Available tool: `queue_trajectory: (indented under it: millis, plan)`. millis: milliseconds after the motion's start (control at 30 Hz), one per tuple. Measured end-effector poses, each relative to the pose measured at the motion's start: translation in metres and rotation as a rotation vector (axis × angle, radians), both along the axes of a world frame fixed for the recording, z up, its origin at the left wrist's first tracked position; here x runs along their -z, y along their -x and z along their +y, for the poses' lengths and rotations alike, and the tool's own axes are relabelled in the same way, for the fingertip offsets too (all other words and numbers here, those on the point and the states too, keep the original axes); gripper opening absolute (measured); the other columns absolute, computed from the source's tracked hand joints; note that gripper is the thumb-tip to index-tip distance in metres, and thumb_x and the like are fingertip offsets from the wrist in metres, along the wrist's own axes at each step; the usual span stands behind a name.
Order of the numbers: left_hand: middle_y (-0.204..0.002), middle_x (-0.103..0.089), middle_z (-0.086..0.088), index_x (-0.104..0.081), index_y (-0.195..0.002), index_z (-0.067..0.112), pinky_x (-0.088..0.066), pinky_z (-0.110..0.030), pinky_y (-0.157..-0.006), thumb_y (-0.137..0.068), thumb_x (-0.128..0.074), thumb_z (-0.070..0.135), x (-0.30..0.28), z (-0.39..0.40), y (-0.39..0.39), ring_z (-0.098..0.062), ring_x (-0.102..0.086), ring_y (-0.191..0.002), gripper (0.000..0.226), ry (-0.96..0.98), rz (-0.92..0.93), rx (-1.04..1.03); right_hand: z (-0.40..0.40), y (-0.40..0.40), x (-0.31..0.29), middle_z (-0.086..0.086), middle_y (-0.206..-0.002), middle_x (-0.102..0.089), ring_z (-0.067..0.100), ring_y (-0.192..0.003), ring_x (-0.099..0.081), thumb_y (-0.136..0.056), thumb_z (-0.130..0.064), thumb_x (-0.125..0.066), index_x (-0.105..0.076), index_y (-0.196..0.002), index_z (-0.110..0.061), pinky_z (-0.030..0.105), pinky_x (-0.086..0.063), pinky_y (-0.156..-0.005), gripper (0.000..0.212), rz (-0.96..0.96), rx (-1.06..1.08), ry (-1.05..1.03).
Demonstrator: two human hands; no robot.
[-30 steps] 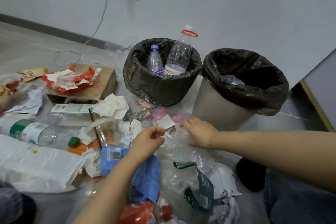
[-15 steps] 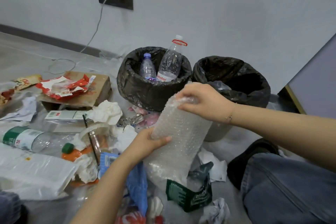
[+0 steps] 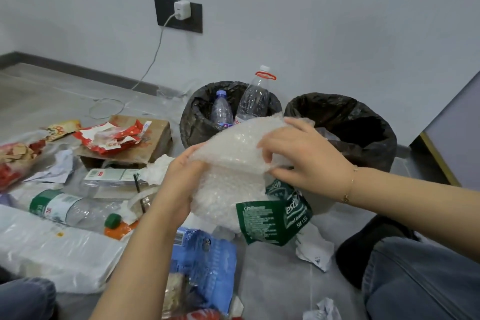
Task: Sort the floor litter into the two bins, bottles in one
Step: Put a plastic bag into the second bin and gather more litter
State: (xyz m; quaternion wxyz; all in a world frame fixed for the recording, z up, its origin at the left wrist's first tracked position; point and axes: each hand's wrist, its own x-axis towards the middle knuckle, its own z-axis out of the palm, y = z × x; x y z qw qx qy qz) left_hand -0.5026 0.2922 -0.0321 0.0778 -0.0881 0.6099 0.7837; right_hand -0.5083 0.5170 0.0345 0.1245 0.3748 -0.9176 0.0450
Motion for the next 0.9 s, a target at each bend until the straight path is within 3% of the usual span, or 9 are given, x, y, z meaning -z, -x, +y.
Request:
queue_trajectory:
  millis: [100, 167, 233, 333, 400, 567, 667, 800, 900]
  plan:
    - [-0.112, -0.068, -0.01, -0.061, -0.115, 0.022, -0.053, -0.046, -0.089, -0.097, -0.046, 0.033, 0.003, -0.004, -0.007, -0.026, -0.065, -0.102, 0.026, 0.069, -0.15, 0.19, -0.004, 0.004, 0.001, -0.011, -0.081, -0.062, 0.017, -0.078, -0.06, -0.08, -0.038, -0.04, -0.056, -0.088, -0.023, 0.03, -0.043, -0.087, 0.023, -0.048, 0.093, 0.076]
    - [-0.111, -0.065, -0.007, -0.057, -0.11, 0.026, -0.055, -0.042, -0.084, -0.098, -0.039, 0.048, 0.007, -0.003, -0.01, -0.027, -0.064, -0.101, 0.031, 0.244, -0.244, 0.268, -0.007, 0.005, -0.001, -0.01, -0.082, -0.063, 0.018, -0.076, -0.061, -0.084, -0.034, -0.048, -0.055, -0.092, -0.023, 0.035, -0.049, -0.069, 0.016, -0.05, 0.126, 0.141]
    - [-0.106, -0.065, -0.007, -0.055, -0.111, 0.021, -0.056, -0.042, -0.083, -0.098, -0.038, 0.048, 0.012, 0.004, -0.007, -0.027, -0.064, -0.096, 0.035, 0.304, -0.282, 0.145, -0.009, 0.001, -0.001, -0.012, -0.091, -0.064, 0.016, -0.081, -0.064, -0.086, -0.029, -0.058, -0.053, -0.106, -0.026, 0.038, -0.052, -0.069, 0.02, -0.083, 0.111, 0.161]
    - [-0.1, -0.069, -0.008, -0.058, -0.116, 0.015, -0.058, -0.038, -0.072, -0.098, -0.044, 0.033, 0.021, 0.012, -0.004, -0.023, -0.066, -0.088, 0.03, 0.158, -0.214, 0.009, -0.015, -0.009, 0.005, -0.014, -0.102, -0.061, 0.013, -0.088, -0.064, -0.087, -0.023, -0.061, -0.046, -0.129, -0.028, 0.032, -0.051, -0.077, 0.046, -0.208, 0.098, 0.117]
    - [-0.103, -0.071, -0.013, -0.062, -0.116, 0.014, -0.056, -0.035, -0.067, -0.096, -0.044, 0.02, 0.022, 0.012, -0.005, -0.025, -0.066, -0.088, 0.028, -0.007, -0.164, 0.005, -0.02, -0.011, 0.012, -0.011, -0.11, -0.062, 0.013, -0.099, -0.061, -0.087, -0.017, -0.058, -0.05, -0.131, -0.027, 0.032, -0.049, -0.083, 0.046, -0.226, 0.084, 0.043]
    - [-0.131, -0.059, -0.018, -0.05, -0.134, 0.005, -0.05, -0.047, -0.09, -0.091, -0.044, 0.019, 0.014, -0.008, -0.014, -0.035, -0.056, -0.119, 0.046, -0.63, -0.06, 0.288, -0.039, 0.003, 0.021, -0.004, -0.119, -0.059, 0.018, -0.112, -0.054, -0.086, -0.009, -0.052, -0.057, -0.127, -0.025, 0.037, -0.045, -0.091, 0.045, -0.369, 0.128, -0.032]
    - [-0.127, -0.062, -0.015, -0.049, -0.135, 0.011, -0.057, -0.045, -0.083, -0.086, -0.064, 0.029, 0.019, -0.021, -0.011, -0.033, -0.061, -0.115, 0.054, -0.459, -0.068, 0.212, -0.053, 0.004, 0.027, -0.001, -0.126, -0.057, 0.017, -0.117, -0.051, -0.088, -0.009, -0.052, -0.048, -0.138, -0.026, 0.031, -0.04, -0.098, 0.052, -0.464, 0.027, -0.108]
    - [-0.114, -0.069, -0.012, -0.056, -0.121, 0.014, -0.057, -0.044, -0.081, -0.082, -0.07, 0.007, 0.03, -0.032, -0.004, -0.03, -0.069, -0.099, 0.043, -0.162, -0.07, -0.126, -0.064, 0.003, 0.024, -0.005, -0.13, -0.059, 0.012, -0.113, -0.057, -0.087, -0.014, -0.055, -0.053, -0.134, -0.028, 0.023, -0.046, -0.095, 0.049, -0.649, 0.005, -0.031]
    - [-0.104, -0.072, -0.004, -0.062, -0.111, 0.018, -0.056, -0.049, -0.084, -0.081, -0.07, 0.004, 0.031, -0.043, -0.005, -0.026, -0.069, -0.095, 0.034, 0.074, 0.017, -0.094, -0.054, 0.021, 0.012, -0.002, -0.118, -0.062, 0.01, -0.111, -0.054, -0.081, -0.021, -0.057, -0.064, -0.119, -0.02, 0.03, -0.04, -0.102, 0.039, -0.355, -0.044, 0.157]
